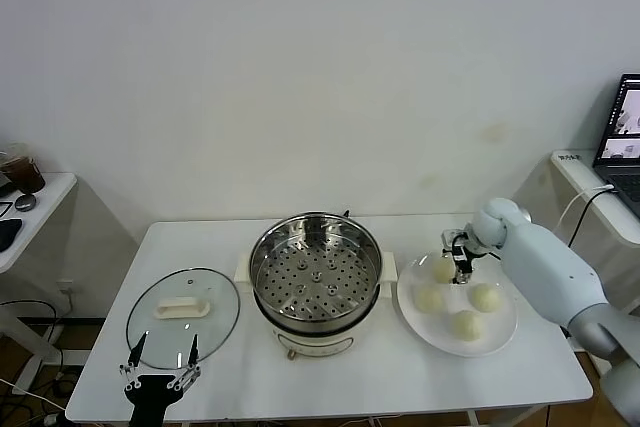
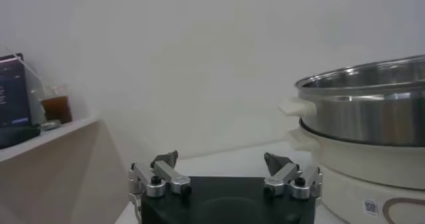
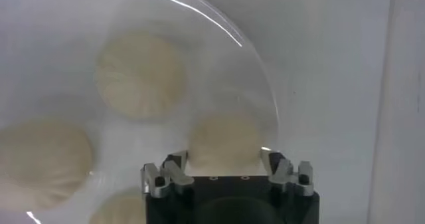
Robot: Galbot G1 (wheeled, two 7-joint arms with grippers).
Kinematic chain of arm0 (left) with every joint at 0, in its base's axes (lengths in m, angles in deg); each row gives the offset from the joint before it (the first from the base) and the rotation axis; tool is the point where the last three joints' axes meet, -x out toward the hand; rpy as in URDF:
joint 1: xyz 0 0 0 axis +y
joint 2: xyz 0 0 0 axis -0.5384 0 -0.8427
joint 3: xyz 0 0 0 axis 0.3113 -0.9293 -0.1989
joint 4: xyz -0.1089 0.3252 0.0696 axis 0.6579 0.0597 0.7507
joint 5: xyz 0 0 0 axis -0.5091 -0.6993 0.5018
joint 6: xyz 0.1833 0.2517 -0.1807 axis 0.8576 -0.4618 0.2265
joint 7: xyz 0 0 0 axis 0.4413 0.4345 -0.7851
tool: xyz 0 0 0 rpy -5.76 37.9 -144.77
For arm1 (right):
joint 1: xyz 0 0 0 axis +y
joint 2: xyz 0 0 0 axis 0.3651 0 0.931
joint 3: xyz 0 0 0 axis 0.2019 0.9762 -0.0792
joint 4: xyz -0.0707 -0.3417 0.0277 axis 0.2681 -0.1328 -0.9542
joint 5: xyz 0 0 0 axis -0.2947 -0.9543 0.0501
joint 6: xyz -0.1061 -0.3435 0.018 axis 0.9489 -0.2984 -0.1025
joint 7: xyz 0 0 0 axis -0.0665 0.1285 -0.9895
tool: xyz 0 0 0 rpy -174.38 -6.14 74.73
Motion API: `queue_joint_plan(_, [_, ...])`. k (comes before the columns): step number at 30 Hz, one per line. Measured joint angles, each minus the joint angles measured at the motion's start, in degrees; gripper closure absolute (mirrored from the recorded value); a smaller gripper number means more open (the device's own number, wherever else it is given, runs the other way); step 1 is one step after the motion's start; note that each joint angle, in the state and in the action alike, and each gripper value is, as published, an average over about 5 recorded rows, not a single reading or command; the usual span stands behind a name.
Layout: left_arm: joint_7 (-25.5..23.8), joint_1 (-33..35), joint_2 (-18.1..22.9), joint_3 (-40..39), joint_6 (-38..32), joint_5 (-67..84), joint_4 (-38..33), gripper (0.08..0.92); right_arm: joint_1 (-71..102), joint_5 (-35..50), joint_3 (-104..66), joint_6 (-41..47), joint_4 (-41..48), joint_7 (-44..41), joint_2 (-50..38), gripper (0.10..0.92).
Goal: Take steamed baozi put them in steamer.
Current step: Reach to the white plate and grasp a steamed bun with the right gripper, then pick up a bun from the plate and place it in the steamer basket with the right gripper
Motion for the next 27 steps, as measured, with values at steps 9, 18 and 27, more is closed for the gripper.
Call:
queue_joint_plan(9, [-0.03,0.44,0.04,-0.09,-0.08,-0.1,-0.82,0.177,-2.52,2.95,2.98,0.87,-2.66,-0.94,-2.44,0.48])
queue_joint_plan(18, [-0.15,0.23,-0.82,-0.27,0.01,-0.02,-1.9,0.177,-11.52,11.78,9.33,1.3,-9.77,-2.27,-6.82,0.482])
queue_joint_plan(27, [-0.25,0.08,-1.45,-0.11,0.07,0.19,-3.02,0.177,-25.6,23.96,18.91,-0.44,-17.21,-3.47,-6.75,0.482])
